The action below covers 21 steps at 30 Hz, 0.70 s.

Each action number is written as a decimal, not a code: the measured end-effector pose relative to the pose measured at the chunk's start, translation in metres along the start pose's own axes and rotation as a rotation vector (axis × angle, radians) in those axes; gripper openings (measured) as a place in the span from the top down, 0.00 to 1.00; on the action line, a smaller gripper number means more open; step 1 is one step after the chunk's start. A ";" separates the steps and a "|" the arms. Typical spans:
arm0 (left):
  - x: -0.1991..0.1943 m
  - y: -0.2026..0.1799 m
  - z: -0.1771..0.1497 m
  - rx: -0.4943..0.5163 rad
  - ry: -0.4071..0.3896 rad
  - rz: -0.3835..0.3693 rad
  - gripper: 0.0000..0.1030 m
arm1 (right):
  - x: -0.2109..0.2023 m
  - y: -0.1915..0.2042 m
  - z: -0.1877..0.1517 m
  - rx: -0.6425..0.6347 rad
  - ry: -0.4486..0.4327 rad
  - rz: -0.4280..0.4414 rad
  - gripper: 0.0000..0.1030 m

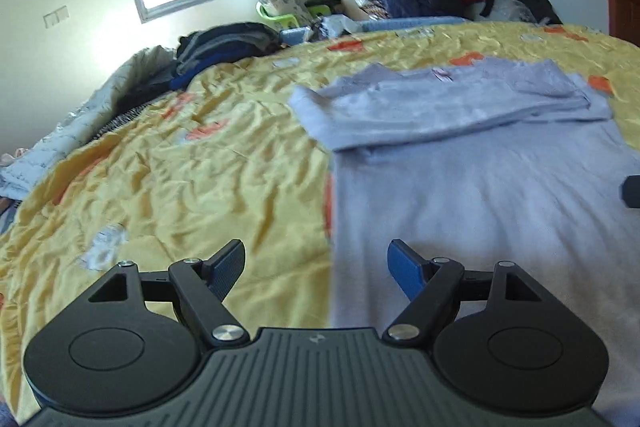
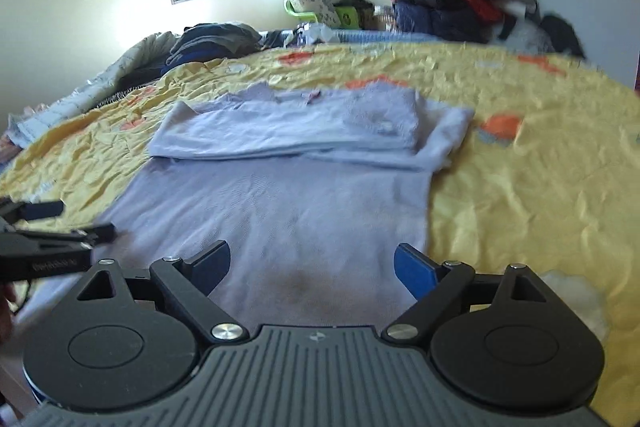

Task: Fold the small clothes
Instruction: 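Move both open grippers toward the hem of the lavender top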

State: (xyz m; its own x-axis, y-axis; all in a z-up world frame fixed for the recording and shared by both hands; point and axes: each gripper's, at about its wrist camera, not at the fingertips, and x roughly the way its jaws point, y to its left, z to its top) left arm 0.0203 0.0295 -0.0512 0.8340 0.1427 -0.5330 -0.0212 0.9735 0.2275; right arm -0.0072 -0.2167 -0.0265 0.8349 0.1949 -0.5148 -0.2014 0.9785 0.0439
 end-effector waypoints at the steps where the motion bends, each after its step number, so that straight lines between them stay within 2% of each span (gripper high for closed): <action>1: -0.002 0.008 0.001 -0.013 -0.013 0.018 0.24 | -0.002 0.001 0.001 -0.033 -0.009 -0.027 0.11; 3: -0.002 0.021 0.003 -0.056 -0.009 0.031 0.23 | -0.001 -0.003 0.001 -0.047 0.004 -0.044 0.10; 4: 0.001 0.026 0.004 -0.081 0.018 0.023 0.23 | 0.002 -0.006 -0.001 -0.032 0.025 -0.036 0.10; 6: 0.007 0.030 0.002 -0.109 0.075 -0.021 0.23 | 0.006 -0.010 -0.007 -0.002 0.070 -0.023 0.10; 8: 0.005 0.032 -0.002 -0.124 0.112 -0.054 0.23 | 0.002 -0.009 -0.012 0.001 0.073 -0.016 0.10; 13: -0.023 0.023 -0.005 -0.046 0.083 -0.074 0.22 | -0.023 -0.004 -0.016 -0.047 0.056 -0.075 0.10; 15: -0.033 0.020 -0.007 -0.030 0.077 -0.096 0.22 | -0.036 -0.004 -0.015 -0.038 0.046 -0.056 0.09; 18: -0.042 0.015 -0.009 -0.039 0.107 -0.176 0.22 | -0.049 0.002 -0.017 -0.030 0.051 0.012 0.08; 21: -0.044 0.006 -0.014 -0.027 0.144 -0.227 0.22 | -0.049 0.018 -0.023 -0.092 0.089 0.035 0.07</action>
State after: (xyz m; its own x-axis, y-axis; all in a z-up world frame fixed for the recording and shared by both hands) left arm -0.0239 0.0314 -0.0378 0.7321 -0.0575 -0.6787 0.1412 0.9876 0.0686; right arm -0.0636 -0.2107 -0.0200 0.7783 0.2184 -0.5887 -0.2794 0.9601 -0.0132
